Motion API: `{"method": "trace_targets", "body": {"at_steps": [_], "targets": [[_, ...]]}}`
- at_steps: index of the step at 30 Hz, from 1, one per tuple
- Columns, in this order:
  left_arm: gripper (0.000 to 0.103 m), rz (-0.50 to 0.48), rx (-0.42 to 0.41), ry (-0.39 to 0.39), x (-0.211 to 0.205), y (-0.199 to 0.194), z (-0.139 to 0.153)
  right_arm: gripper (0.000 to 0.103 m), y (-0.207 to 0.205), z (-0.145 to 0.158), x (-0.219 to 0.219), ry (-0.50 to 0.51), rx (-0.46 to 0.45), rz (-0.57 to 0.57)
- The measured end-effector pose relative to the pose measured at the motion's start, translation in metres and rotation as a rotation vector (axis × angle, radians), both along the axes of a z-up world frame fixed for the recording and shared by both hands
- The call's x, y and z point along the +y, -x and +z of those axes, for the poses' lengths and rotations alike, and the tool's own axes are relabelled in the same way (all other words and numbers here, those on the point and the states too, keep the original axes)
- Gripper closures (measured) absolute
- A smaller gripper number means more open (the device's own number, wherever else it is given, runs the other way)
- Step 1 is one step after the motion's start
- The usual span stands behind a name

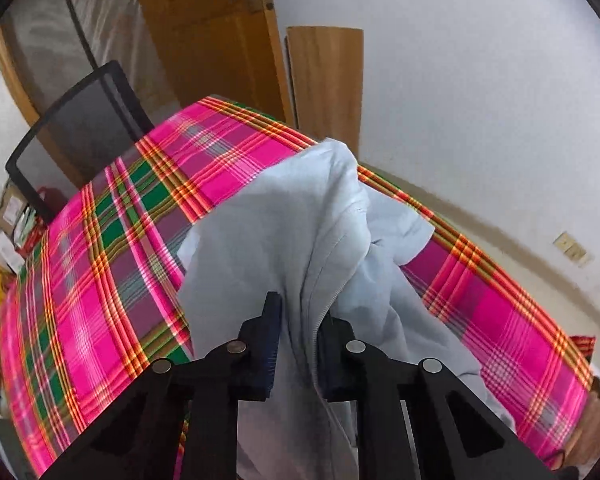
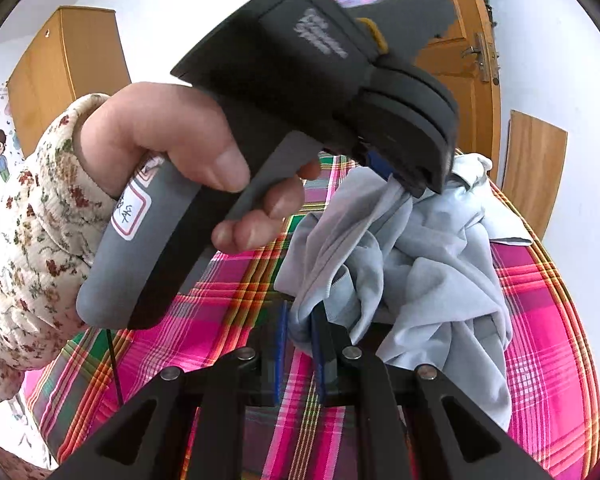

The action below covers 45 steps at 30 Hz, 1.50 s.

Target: Fold clothes

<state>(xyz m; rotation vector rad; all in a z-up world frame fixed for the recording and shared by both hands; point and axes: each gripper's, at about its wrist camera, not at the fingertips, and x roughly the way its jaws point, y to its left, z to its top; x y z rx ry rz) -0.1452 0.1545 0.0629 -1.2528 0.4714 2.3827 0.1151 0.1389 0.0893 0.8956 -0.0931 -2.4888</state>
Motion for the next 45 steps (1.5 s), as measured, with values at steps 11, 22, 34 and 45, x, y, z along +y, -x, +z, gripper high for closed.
{"method": "trace_targets", "body": {"at_steps": [11,22,34,45], "targets": [[0.091,0.119,0.051,-0.132,-0.045,-0.005,0.034,0.094,-0.057,0.031,-0.012,-0.039,0.095,-0.062],[0.091,0.237,0.063,-0.219,-0.106,-0.009,0.048,0.095,-0.064,0.031,0.006,-0.032,0.142,-0.007],[0.090,0.377,0.110,-0.264,-0.176,-0.030,0.053,0.095,0.009,0.017,-0.040,-0.057,0.163,0.088],[0.090,0.497,0.078,-0.307,-0.246,-0.052,0.037,0.095,0.004,0.015,-0.071,-0.084,0.166,0.203]]}}
